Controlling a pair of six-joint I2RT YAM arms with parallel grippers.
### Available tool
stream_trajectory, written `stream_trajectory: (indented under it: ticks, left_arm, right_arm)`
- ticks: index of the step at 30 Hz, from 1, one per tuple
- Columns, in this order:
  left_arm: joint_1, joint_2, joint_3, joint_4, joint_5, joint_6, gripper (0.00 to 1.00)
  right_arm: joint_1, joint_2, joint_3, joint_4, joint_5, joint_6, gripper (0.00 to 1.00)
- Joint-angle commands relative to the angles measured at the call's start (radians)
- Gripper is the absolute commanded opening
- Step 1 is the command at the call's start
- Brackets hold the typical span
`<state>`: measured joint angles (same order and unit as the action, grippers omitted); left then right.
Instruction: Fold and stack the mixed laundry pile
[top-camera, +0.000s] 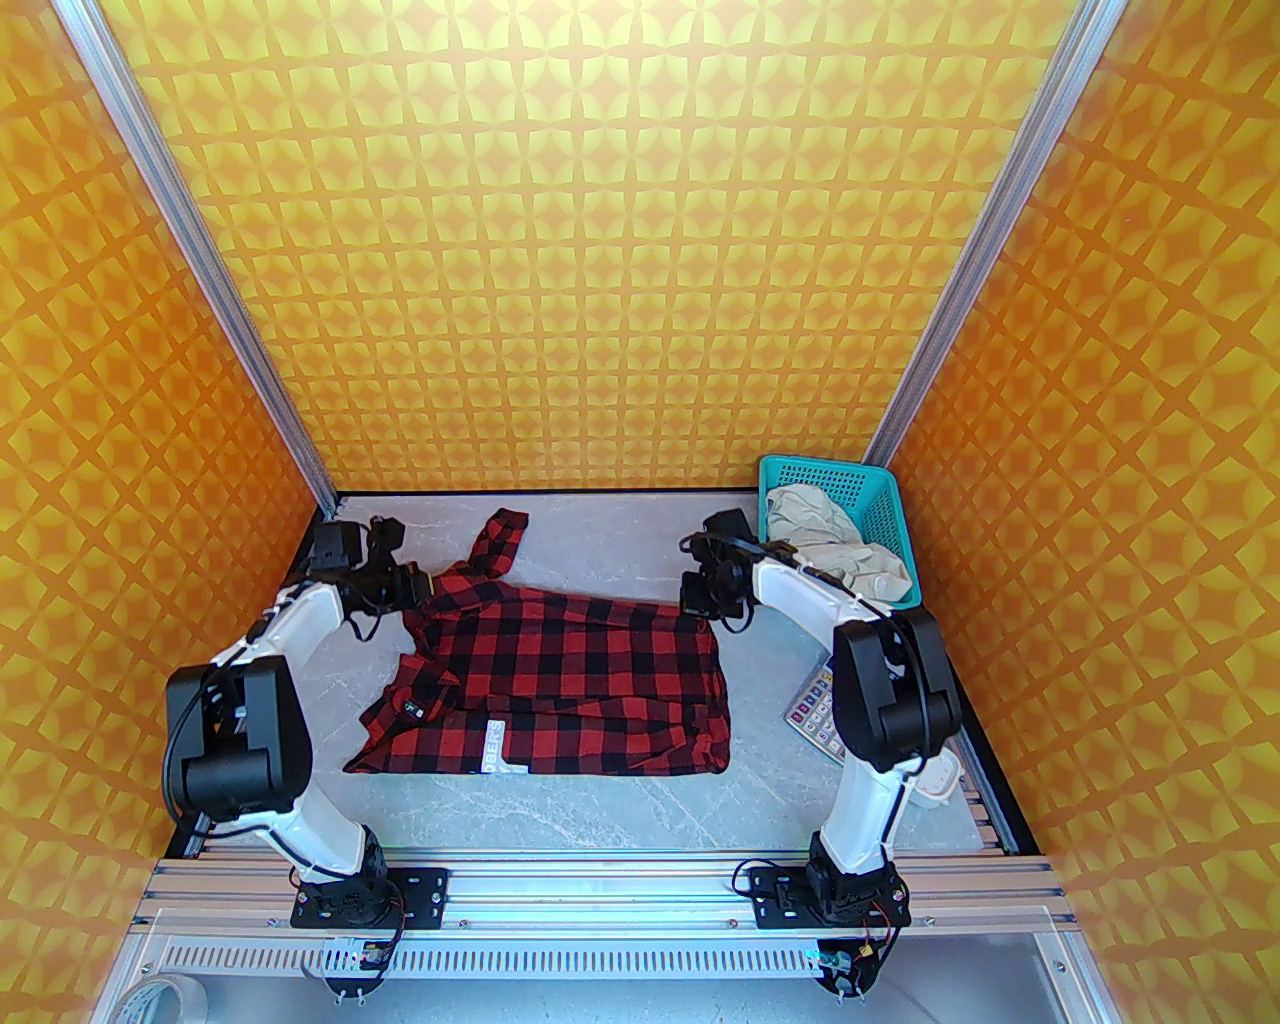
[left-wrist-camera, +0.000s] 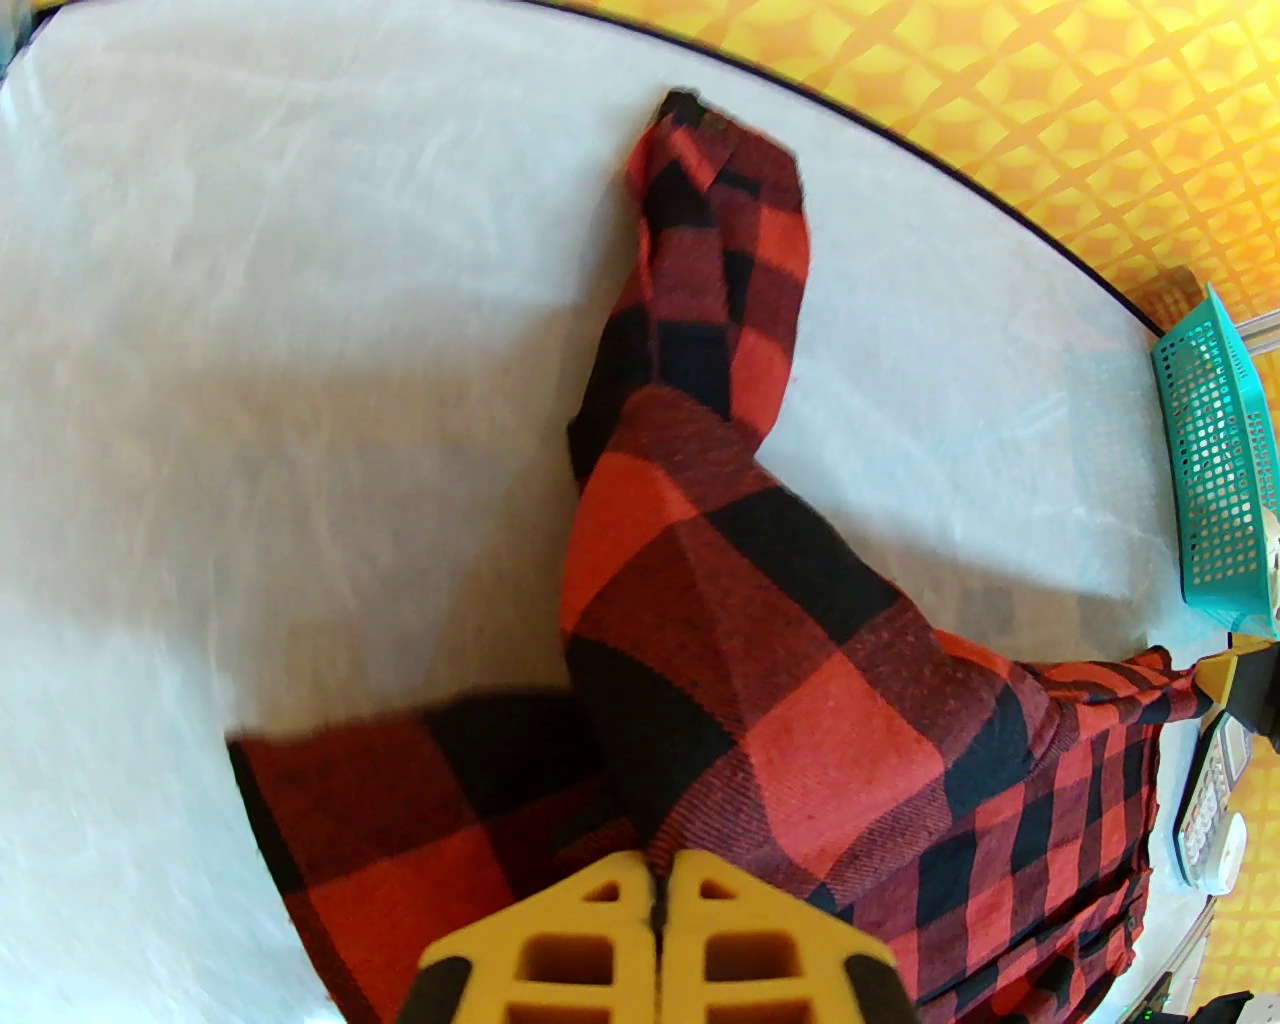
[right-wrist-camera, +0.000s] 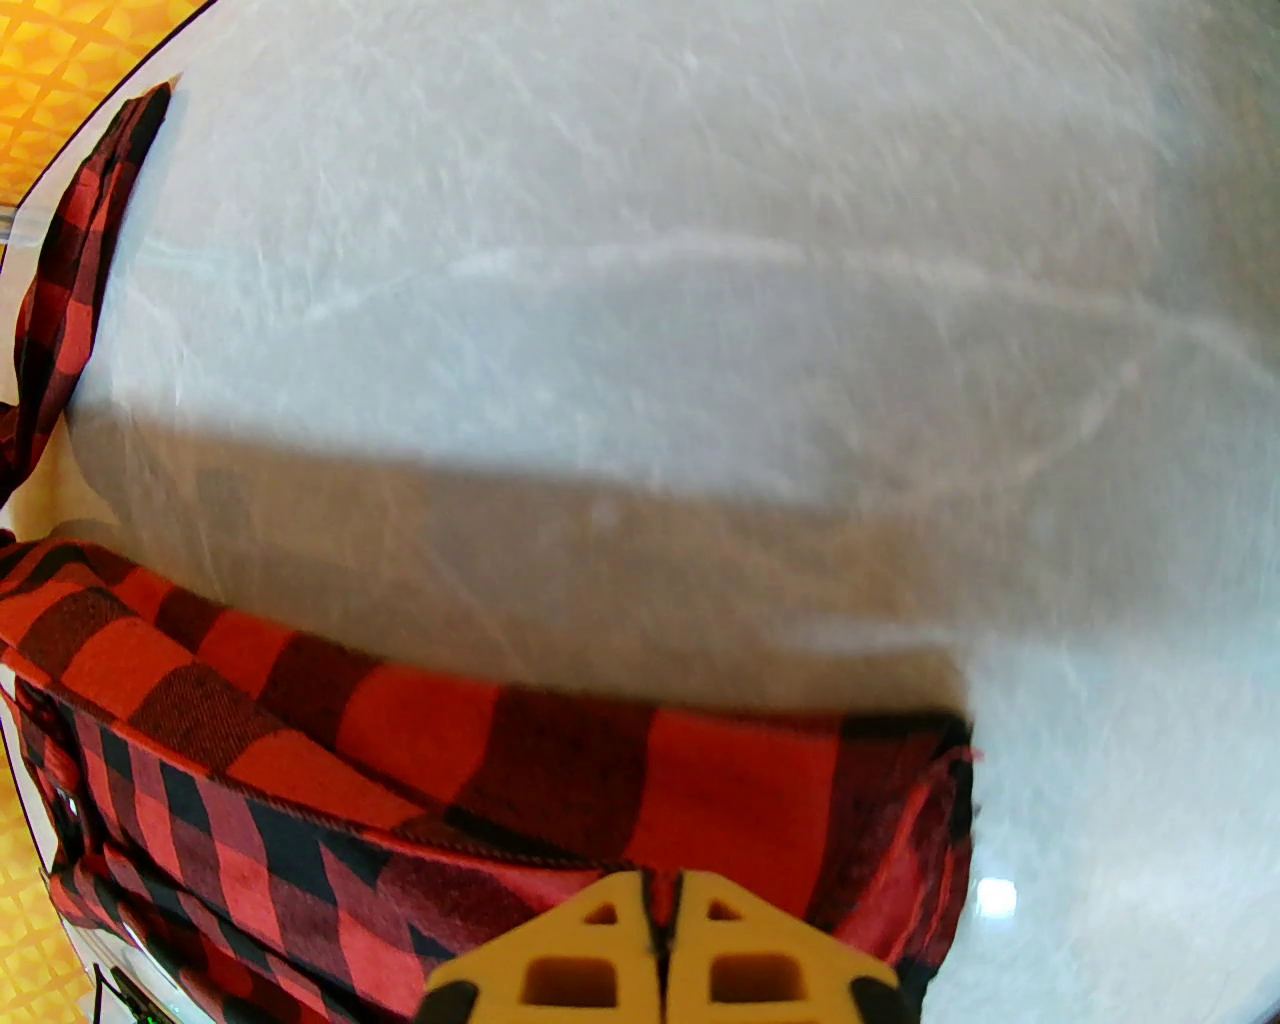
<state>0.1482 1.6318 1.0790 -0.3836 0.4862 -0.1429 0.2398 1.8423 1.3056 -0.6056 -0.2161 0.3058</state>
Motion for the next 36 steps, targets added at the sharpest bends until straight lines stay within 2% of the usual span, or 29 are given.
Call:
stream_trajectory:
  ticks: [1, 4, 5, 6, 7, 9, 12, 13, 17, 22, 27, 31, 36]
  left_arm:
    - [0.009, -0.065, -0.084, 0.041, -0.050, -0.039, 0.00]
    - [0.008, -0.113, -0.156, 0.058, -0.081, -0.059, 0.00]
    - [0.008, -0.120, -0.174, 0.063, -0.083, -0.067, 0.00]
    - [0.009, -0.125, -0.191, 0.065, -0.088, -0.078, 0.00]
    - [0.008, -0.127, -0.205, 0.064, -0.100, -0.097, 0.04]
    - [0.012, -0.125, -0.219, 0.048, -0.143, -0.132, 0.24]
    - [0.012, -0.139, -0.223, 0.036, -0.149, -0.151, 0.51]
    - [0.012, -0.149, -0.218, 0.030, -0.150, -0.155, 0.57]
    - [0.012, -0.178, -0.163, -0.016, -0.157, -0.156, 0.55]
    - [-0.011, -0.154, -0.067, -0.096, -0.156, -0.146, 0.50]
    - [-0.076, -0.075, -0.004, -0.115, -0.156, -0.140, 0.50]
    - [-0.135, -0.006, 0.024, -0.091, -0.156, -0.156, 0.46]
    - [-0.146, 0.045, -0.008, -0.044, -0.155, -0.177, 0.41]
  right_arm:
    - [-0.004, -0.066, -0.074, 0.086, -0.002, 0.028, 0.03]
    - [-0.004, -0.107, -0.176, 0.172, -0.006, 0.062, 0.08]
    - [-0.004, -0.119, -0.209, 0.206, -0.023, 0.077, 0.13]
    - [-0.004, -0.129, -0.251, 0.244, -0.039, 0.099, 0.23]
    - [-0.004, -0.138, -0.289, 0.281, -0.059, 0.120, 0.29]
    - [-0.004, -0.157, -0.351, 0.336, -0.091, 0.158, 0.36]
    - [-0.004, -0.197, -0.411, 0.359, -0.109, 0.191, 0.45]
    - [-0.004, -0.216, -0.421, 0.354, -0.109, 0.202, 0.46]
    - [-0.004, -0.245, -0.394, 0.267, -0.060, 0.276, 0.48]
    - [-0.004, -0.201, -0.291, 0.138, -0.054, 0.390, 0.47]
    - [-0.004, -0.115, -0.198, 0.031, -0.034, 0.380, 0.47]
    - [-0.004, -0.097, -0.203, -0.004, -0.020, 0.372, 0.47]
    - [-0.004, -0.080, -0.224, 0.005, -0.060, 0.376, 0.44]
